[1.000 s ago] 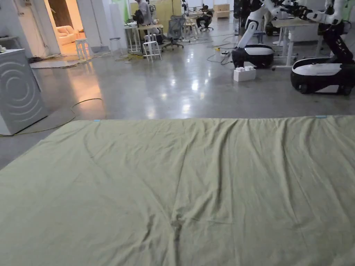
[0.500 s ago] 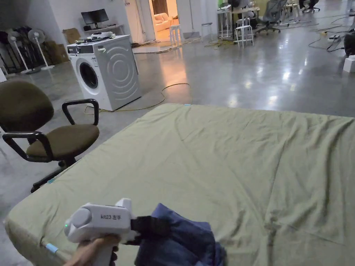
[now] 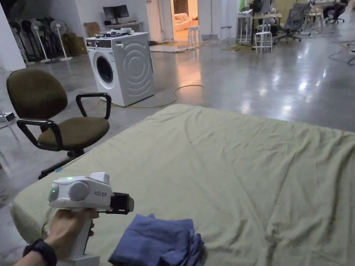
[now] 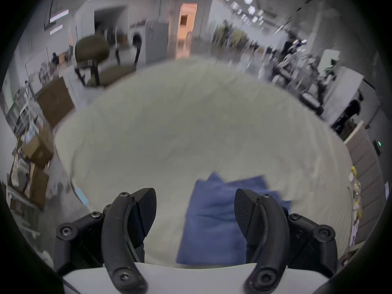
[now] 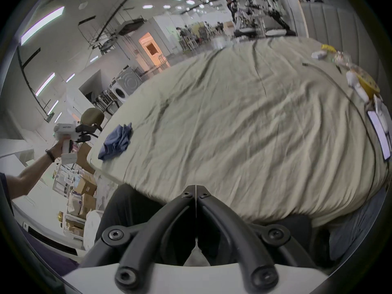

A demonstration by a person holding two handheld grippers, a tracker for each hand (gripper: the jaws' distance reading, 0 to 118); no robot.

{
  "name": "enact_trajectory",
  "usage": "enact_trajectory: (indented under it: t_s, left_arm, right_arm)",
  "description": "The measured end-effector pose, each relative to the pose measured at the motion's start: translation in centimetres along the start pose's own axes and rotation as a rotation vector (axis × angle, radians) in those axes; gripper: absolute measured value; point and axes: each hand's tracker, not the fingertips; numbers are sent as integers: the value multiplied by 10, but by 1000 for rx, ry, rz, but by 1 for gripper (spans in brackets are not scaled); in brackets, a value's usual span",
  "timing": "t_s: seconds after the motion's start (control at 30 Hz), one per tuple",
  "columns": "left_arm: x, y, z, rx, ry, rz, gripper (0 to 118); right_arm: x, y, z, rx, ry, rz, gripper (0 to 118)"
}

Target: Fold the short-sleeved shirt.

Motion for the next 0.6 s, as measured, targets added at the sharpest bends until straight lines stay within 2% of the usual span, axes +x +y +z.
enact_trajectory:
  t_s: [0.03,0.07,0.1,0.13,0.17,0.23,0.3,0.4,0.47,0.5,0.6]
  left_arm:
    - [5,2,30,63,1,-20,78]
    - [19,2,65,172,-126,-21,78]
    - [30,3,94,256,-158,-55,78]
    - [47,-3,131,373,-188,-114,78]
    - [66,-15,165,516,-210,-254,78]
    - [101,-36,218,656,-257,-395,78]
    - [137,-58,257,758,-250,-426,78]
    - [180,-99,277,764,-259,-400,78]
    - [205,-130,286,780,-328,-351,77]
    - [218,-139,289,773,-313,-346,77]
    - [259,-175,291,826,-147,-365,75]
  right_arm:
    - [0,5,5,39,-1,11,1]
    - [-6,13,14,83,-5,31,1]
    - [-8,19,20,120,-11,47,1]
    - [-11,26,28,162,-21,68,1]
    - [-13,32,37,208,-28,87,1]
    - [-13,44,54,295,7,71,1]
    - [-13,55,72,371,37,36,1]
    - [-22,66,103,485,-37,70,1]
    - [-31,69,126,574,-81,123,1]
    - [-35,69,135,602,-107,147,1]
    - [-45,69,156,714,-209,229,1]
